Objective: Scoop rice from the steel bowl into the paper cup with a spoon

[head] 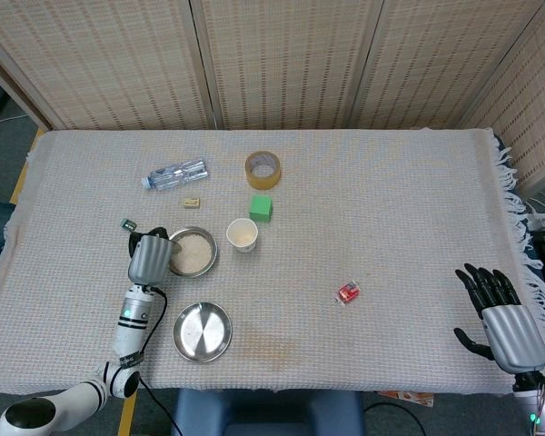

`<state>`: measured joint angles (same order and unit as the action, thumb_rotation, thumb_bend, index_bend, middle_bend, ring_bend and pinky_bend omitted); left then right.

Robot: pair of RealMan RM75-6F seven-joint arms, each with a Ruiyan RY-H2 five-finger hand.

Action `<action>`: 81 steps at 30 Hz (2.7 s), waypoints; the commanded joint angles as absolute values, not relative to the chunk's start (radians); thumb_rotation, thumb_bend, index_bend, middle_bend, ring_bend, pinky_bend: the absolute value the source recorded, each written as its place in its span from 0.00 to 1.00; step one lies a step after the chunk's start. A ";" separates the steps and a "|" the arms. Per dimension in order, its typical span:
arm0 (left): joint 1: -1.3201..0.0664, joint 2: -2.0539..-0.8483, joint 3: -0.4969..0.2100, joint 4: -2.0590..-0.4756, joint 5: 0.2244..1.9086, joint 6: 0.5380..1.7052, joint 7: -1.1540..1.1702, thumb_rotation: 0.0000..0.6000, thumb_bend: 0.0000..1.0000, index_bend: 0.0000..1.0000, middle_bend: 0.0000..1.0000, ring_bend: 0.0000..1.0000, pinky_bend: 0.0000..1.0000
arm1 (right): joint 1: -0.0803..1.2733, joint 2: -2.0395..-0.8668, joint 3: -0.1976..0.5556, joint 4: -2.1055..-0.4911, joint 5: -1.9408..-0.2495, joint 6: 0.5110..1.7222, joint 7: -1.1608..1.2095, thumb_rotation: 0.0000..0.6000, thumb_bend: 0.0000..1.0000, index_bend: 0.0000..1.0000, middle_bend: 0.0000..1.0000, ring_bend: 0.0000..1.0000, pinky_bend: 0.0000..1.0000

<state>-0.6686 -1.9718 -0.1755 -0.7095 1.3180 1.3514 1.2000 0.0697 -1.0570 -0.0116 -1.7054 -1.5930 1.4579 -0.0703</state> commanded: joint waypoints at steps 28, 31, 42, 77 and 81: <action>-0.644 -1.984 -0.173 -0.778 1.347 1.353 1.117 1.00 0.41 0.60 1.00 1.00 1.00 | 0.064 -1.046 -0.012 -1.708 -1.603 1.468 -0.049 1.00 0.15 0.00 0.00 0.00 0.00; -0.642 -1.959 -0.205 -0.842 1.312 1.329 1.099 1.00 0.40 0.60 1.00 1.00 1.00 | 0.066 -1.045 -0.011 -1.706 -1.600 1.465 -0.046 1.00 0.15 0.00 0.00 0.00 0.00; -0.620 -1.796 -0.340 -1.169 1.077 1.180 1.017 1.00 0.41 0.61 1.00 1.00 1.00 | 0.068 -1.045 -0.008 -1.705 -1.592 1.458 -0.049 1.00 0.15 0.00 0.00 0.00 0.00; -0.769 -1.592 -0.432 -1.517 0.633 1.159 1.036 1.00 0.41 0.62 1.00 1.00 1.00 | 0.075 -1.044 -0.008 -1.707 -1.584 1.439 -0.048 1.00 0.15 0.00 0.00 0.00 0.00; -0.822 -1.599 -0.444 -1.525 0.582 1.177 1.065 1.00 0.41 0.63 1.00 1.00 1.00 | 0.074 -1.040 -0.005 -1.706 -1.578 1.440 -0.040 1.00 0.15 0.00 0.00 0.00 0.00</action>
